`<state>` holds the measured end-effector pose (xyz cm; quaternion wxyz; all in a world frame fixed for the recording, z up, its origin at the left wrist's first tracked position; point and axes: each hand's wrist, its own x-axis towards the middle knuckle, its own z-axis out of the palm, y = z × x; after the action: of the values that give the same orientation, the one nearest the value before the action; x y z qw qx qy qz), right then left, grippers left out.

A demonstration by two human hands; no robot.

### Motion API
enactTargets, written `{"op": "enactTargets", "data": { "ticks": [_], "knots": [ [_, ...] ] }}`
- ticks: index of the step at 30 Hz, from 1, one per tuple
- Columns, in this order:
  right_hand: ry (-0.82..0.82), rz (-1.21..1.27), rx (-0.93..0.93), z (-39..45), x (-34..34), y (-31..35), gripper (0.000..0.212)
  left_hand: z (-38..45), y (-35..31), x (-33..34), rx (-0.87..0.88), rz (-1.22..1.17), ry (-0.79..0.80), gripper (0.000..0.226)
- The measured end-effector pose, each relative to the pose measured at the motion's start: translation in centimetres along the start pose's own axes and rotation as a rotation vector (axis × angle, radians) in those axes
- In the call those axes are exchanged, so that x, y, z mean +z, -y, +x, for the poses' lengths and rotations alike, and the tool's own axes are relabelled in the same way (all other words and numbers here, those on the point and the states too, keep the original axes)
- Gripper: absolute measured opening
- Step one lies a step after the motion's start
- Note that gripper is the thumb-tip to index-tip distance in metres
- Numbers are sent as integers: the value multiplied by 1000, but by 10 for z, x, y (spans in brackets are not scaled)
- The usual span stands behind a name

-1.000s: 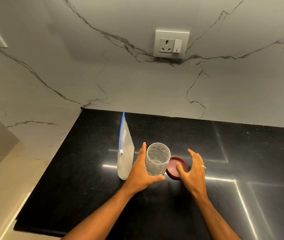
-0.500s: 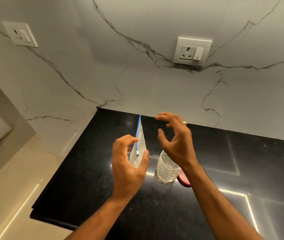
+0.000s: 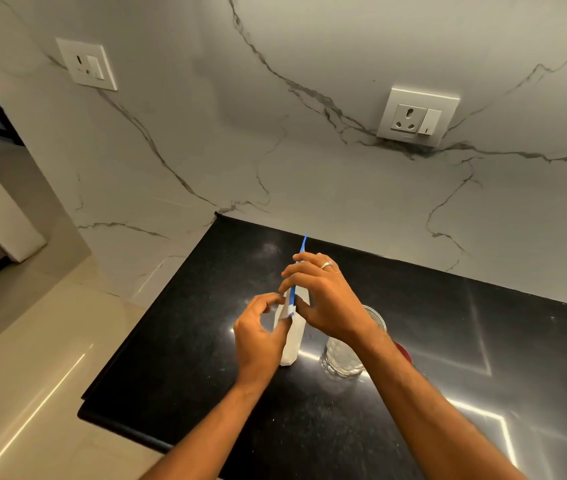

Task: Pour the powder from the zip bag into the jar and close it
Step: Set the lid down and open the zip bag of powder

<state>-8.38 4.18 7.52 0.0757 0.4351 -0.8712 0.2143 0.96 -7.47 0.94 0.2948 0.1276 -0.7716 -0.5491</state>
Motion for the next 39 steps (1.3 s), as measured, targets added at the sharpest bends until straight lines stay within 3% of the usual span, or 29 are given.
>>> {"op": "enactTargets", "data": {
  "ticks": [10, 19, 31, 39],
  "knots": [
    [-73, 21, 41, 9, -29, -1, 19, 41, -13, -10, -51, -229, 83, 9],
    [-248, 184, 50, 18, -91, 21, 18, 87, -78, -38, 58, -552, 293, 19],
    [-327, 269, 68, 46, -134, 45, 18, 100, -124, -44, 214, -398, 250, 14],
    [-291, 249, 101, 49, -131, 43, 14, 103, -123, -38, 164, -493, 227, 12]
  ]
}}
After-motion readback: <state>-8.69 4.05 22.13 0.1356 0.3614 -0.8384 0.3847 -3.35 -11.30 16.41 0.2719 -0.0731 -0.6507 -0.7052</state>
